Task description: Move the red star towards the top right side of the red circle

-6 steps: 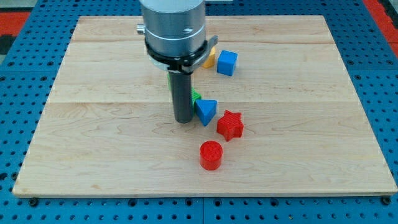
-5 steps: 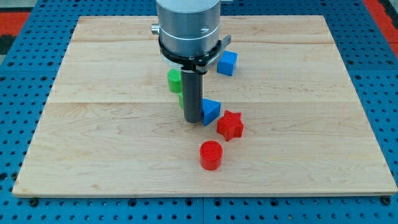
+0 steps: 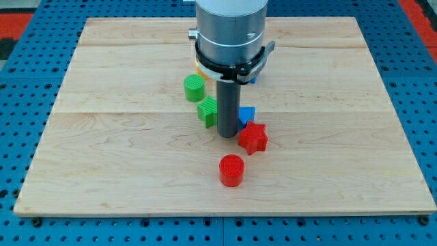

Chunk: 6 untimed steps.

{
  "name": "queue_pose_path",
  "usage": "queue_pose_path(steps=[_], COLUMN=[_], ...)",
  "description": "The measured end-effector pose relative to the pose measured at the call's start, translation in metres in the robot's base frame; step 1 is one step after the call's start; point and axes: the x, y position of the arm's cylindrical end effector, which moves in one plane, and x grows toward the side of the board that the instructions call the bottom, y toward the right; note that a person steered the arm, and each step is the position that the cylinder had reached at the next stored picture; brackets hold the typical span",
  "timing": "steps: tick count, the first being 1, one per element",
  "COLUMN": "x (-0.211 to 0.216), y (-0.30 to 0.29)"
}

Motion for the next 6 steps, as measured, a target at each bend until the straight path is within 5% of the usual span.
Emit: queue_pose_path(steps=[6], x=[0.025], y=[-0.002])
